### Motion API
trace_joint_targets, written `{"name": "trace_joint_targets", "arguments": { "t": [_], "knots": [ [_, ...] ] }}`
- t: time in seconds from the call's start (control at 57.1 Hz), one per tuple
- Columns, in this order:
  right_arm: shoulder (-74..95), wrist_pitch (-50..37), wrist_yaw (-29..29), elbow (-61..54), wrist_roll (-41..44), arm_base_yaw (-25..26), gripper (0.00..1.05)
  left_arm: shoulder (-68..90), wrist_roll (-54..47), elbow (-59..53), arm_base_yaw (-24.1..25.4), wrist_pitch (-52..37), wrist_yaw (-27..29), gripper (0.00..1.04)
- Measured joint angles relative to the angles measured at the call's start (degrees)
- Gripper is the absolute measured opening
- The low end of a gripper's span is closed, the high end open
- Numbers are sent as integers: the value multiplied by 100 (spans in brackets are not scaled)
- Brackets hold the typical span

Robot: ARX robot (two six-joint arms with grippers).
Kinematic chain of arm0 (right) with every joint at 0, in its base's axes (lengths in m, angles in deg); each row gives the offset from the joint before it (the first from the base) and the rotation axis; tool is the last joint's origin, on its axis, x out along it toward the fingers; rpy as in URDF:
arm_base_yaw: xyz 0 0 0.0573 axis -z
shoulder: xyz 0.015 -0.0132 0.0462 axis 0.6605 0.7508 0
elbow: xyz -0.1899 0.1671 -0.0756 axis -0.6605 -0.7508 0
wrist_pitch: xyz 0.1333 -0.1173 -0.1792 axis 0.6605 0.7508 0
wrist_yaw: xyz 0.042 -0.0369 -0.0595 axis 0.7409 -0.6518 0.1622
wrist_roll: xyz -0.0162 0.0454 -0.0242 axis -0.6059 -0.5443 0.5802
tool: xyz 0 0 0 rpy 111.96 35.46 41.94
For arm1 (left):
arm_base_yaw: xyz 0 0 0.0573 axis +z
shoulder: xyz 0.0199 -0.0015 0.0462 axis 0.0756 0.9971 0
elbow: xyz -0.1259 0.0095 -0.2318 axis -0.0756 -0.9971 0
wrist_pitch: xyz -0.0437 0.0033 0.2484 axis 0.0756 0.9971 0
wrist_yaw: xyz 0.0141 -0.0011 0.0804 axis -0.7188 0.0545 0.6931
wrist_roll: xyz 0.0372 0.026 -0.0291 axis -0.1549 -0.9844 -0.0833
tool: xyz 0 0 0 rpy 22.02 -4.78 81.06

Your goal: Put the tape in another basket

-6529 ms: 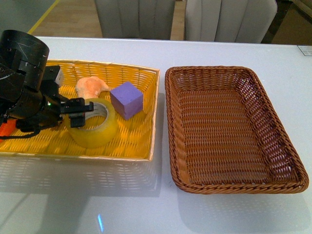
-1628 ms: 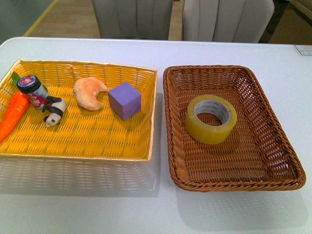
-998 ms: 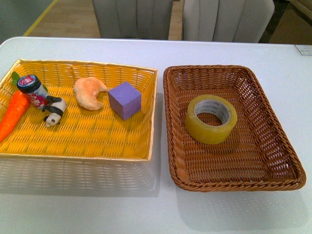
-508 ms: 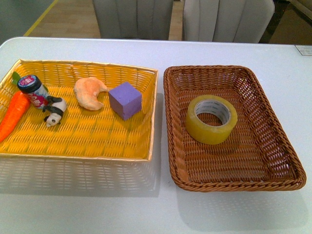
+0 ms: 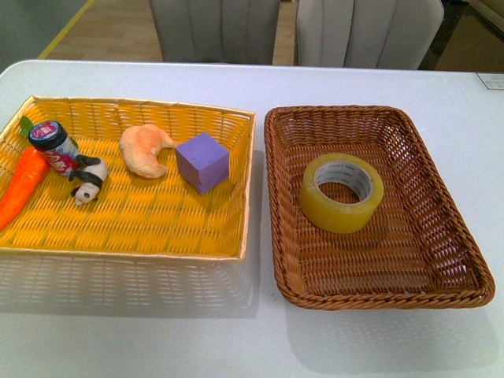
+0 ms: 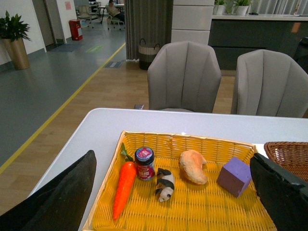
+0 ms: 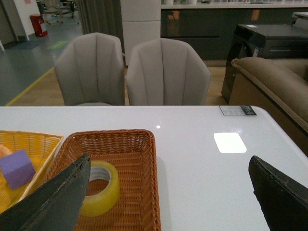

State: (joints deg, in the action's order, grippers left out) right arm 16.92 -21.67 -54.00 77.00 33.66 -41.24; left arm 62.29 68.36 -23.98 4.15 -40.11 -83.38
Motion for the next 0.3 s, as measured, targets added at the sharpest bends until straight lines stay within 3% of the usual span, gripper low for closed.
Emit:
{"name": "trace_joint_targets", "arguments": {
  "t": [0.298],
  "knots": [
    [0, 0, 0, 0, 0, 0, 96, 0, -2, 0, 0, 0, 0, 96]
  ]
}}
